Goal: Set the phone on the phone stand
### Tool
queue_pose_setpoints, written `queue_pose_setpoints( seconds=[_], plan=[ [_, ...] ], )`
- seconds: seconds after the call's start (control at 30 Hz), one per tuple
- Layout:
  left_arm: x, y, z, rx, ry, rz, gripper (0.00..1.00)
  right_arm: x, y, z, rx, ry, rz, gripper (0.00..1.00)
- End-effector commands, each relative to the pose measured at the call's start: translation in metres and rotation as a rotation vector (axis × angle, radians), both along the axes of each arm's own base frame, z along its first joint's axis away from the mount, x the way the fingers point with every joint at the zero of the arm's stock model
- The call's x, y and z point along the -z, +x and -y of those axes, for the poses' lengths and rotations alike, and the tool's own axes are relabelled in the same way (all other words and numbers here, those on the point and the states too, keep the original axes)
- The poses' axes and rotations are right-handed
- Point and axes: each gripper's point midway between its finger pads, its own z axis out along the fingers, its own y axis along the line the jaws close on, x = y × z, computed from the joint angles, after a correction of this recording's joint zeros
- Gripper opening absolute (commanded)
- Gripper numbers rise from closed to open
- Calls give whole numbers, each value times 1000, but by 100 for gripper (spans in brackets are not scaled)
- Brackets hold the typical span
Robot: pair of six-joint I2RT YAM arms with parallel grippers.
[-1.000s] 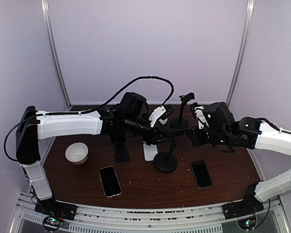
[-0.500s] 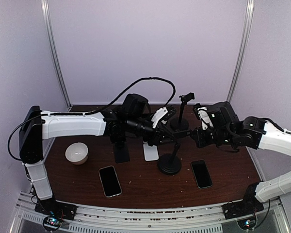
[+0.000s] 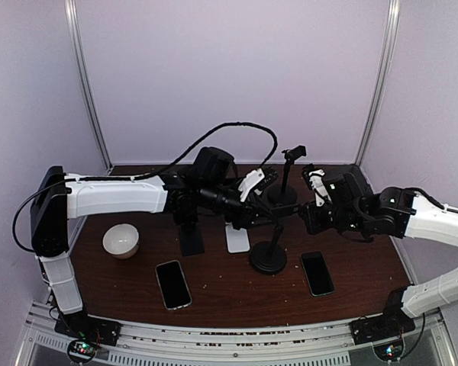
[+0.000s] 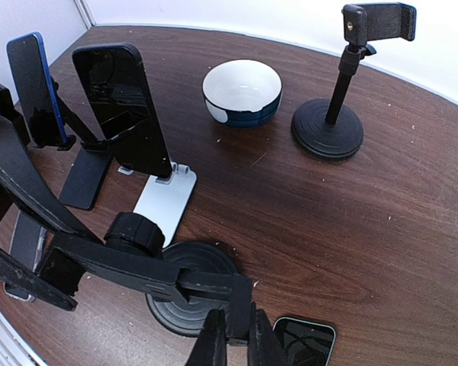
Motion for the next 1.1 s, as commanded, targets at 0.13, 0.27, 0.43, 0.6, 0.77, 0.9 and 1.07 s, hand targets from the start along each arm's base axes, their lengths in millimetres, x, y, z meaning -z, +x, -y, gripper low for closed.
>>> queue_pose_setpoints(
  seconds=[0.13, 0.27, 0.43, 0.6, 0.77, 0.9, 1.07],
  plan=[
    [2, 4, -5, 12, 38, 26, 28, 5, 6, 18, 81, -135, 24, 0],
    [-6, 9, -6, -11, 30, 58, 41, 0, 5, 12, 59, -115, 32, 0],
    [-20, 15, -4, -38, -5, 96, 57, -4, 3, 1, 25, -114, 27, 0],
    [-42, 8, -2, 3, -82, 128, 69, -4, 2, -2, 19, -100, 27, 0],
    [-71, -9, 4, 70, -171, 213, 83, -5, 1, -10, 8, -49, 18, 0],
    [-75, 10, 17, -1, -172, 235, 87, -4, 0, -15, 4, -13, 11, 0],
    [-44, 26, 31, -29, -50, 191, 86, -8, 0, -18, 6, 32, 9, 0]
  ],
)
